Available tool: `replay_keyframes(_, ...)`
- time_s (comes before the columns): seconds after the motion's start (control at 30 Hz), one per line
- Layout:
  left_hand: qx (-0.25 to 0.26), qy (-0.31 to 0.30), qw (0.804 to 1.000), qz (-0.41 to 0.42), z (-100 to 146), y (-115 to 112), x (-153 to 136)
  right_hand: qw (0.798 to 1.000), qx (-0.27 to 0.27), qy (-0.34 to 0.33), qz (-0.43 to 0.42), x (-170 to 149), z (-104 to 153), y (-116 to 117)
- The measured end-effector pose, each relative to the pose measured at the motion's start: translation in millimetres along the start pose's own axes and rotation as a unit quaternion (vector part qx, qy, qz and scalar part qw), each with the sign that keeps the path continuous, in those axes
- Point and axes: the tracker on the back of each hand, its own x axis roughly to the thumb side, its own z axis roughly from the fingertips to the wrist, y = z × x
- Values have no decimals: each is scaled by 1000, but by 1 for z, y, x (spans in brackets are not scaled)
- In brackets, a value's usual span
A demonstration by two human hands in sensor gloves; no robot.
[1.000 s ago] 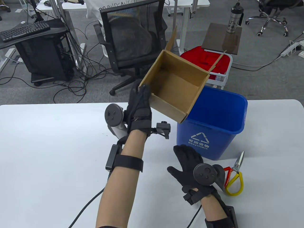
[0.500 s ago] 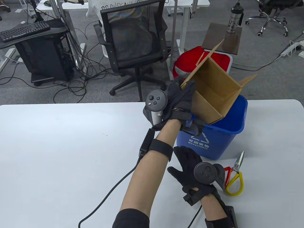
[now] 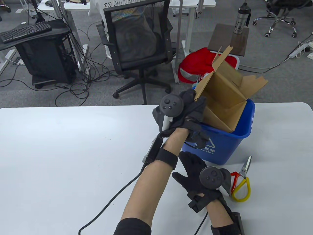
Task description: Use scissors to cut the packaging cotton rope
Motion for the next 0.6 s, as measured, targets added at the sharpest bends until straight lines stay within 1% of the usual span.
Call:
replay_keyframes(0.07, -4, -3, 1000, -28, 2, -3, 7, 1000, 5, 0, 6, 0, 0, 2)
replay_keyframes(0.1, -17, 4, 999, -39, 3, -4, 8, 1000, 5, 0, 6, 0, 0, 2)
replay_keyframes(0.13, -41, 15, 998, -51, 4, -7, 9, 1000, 5, 0, 6, 0, 0, 3)
replay_keyframes(0.17, -52, 20, 997, -57, 4, -8, 9, 1000, 4, -1, 6, 0, 0, 2)
replay_keyframes(0.2, -49, 17, 996, -70, 5, -8, 8, 1000, 2, -2, 5, 1, 0, 1)
replay_keyframes(0.27, -44, 2, 997, -62, 5, -7, 3, 1000, -2, -4, 7, 2, 0, -1)
replay_keyframes(0.33, -54, 1, 998, -35, 7, -4, -3, 1000, -7, -5, 7, 3, 0, -3)
replay_keyframes(0.4, -55, -30, 998, 8, 10, 5, -9, 1000, -8, -7, 4, 3, 0, -4)
replay_keyframes(0.43, -63, -44, 997, 15, 12, 12, -11, 1000, -9, -7, 3, 3, 0, -5)
replay_keyframes(0.47, -70, -57, 996, 15, 15, 18, -13, 1000, -10, -7, 3, 3, 0, -5)
replay_keyframes(0.53, -86, -102, 991, -6, 26, 40, -23, 1000, -11, -6, 1, 1, 0, -6)
replay_keyframes(0.6, -85, -125, 988, -28, 39, 59, -37, 1000, -10, -5, 0, 0, 0, -6)
